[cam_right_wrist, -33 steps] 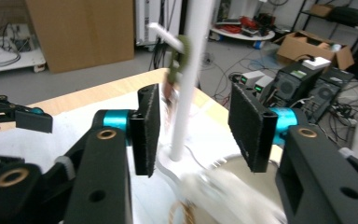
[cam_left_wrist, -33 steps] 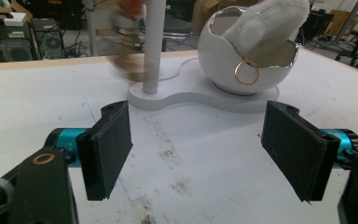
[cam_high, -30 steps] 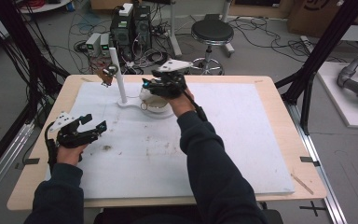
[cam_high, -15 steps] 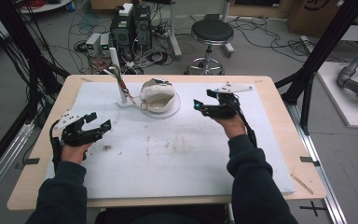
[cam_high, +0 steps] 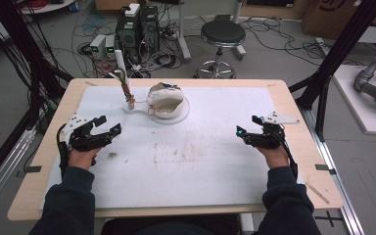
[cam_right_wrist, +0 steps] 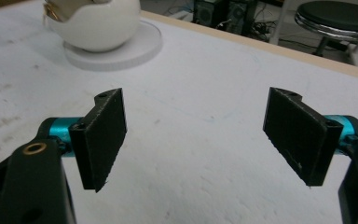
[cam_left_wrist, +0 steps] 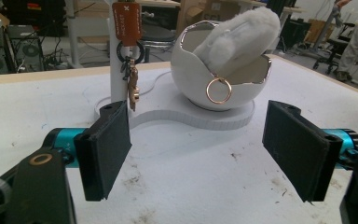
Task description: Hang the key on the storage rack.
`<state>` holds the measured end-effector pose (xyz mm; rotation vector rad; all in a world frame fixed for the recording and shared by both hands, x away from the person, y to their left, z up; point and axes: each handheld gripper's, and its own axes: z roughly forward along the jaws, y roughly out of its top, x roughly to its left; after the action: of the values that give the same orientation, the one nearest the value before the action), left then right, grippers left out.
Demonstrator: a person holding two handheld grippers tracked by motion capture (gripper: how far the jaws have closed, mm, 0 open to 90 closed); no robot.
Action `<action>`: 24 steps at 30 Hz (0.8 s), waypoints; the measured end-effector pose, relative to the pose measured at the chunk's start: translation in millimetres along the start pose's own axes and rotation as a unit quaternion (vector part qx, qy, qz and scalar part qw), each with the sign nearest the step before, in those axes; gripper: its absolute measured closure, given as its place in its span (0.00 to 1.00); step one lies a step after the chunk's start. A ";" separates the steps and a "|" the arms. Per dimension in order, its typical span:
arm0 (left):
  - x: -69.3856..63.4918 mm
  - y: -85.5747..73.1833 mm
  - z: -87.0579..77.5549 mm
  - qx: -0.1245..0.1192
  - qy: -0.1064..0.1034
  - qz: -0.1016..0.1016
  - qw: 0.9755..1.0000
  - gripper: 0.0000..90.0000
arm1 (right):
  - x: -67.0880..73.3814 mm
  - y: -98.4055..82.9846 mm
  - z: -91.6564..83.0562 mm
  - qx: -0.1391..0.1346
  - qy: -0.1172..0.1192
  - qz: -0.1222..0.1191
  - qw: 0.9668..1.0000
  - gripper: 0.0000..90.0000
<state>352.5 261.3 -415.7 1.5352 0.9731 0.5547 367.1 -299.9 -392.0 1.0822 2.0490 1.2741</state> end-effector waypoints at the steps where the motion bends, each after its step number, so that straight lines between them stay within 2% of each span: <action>1: -0.5 -0.1 0.5 -0.002 -0.001 -0.001 1.000 0.25 | -1.1 -2.9 -1.3 0.003 -0.003 -0.005 1.000 0.24; 5: -2.8 -0.1 1.8 -0.001 -0.005 0.001 1.000 0.25 | -2.7 -9.5 -4.6 0.016 -0.011 -0.015 1.000 0.24; 13: -8.3 0.6 2.3 0.003 -0.010 0.010 1.000 0.25 | -4.9 -15.7 -11.5 0.021 -0.022 -0.008 0.999 0.24; 19: -14.3 0.2 5.6 0.011 -0.018 0.023 1.000 0.25 | -10.3 -22.0 -16.8 0.024 -0.034 0.004 0.999 0.24; 24: -14.4 -0.3 6.4 0.015 -0.015 0.026 0.999 0.25 | -15.8 -26.2 -17.8 0.024 -0.038 0.015 0.999 0.24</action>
<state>349.8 245.8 -414.8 1.5940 0.9244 0.5543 353.2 -328.5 -407.6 1.1695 2.0234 1.1859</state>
